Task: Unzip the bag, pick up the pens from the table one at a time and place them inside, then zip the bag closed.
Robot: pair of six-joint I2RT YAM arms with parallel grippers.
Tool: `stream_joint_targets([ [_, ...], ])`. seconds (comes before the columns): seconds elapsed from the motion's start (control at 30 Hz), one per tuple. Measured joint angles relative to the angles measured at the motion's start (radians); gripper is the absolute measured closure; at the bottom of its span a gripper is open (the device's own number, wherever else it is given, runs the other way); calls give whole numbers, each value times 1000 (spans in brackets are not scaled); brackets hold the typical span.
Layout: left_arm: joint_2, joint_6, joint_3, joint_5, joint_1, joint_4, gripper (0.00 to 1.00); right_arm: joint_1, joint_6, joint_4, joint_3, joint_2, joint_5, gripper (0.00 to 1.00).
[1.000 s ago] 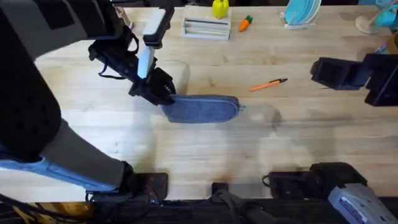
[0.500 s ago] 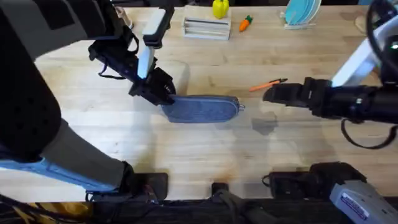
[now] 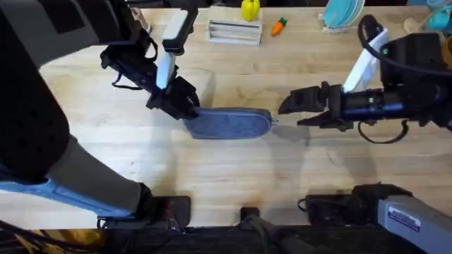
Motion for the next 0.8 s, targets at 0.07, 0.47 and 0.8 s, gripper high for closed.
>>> stream_joint_targets([
  [0.07,0,0,0,0,0,0,957,0,2,26,-1,53,-23,5],
  [0.47,0,0,0,0,0,0,957,0,3,162,-2,310,-136,4],
  [0.8,0,0,0,0,0,0,958,41,7,266,-2,435,-273,5],
])
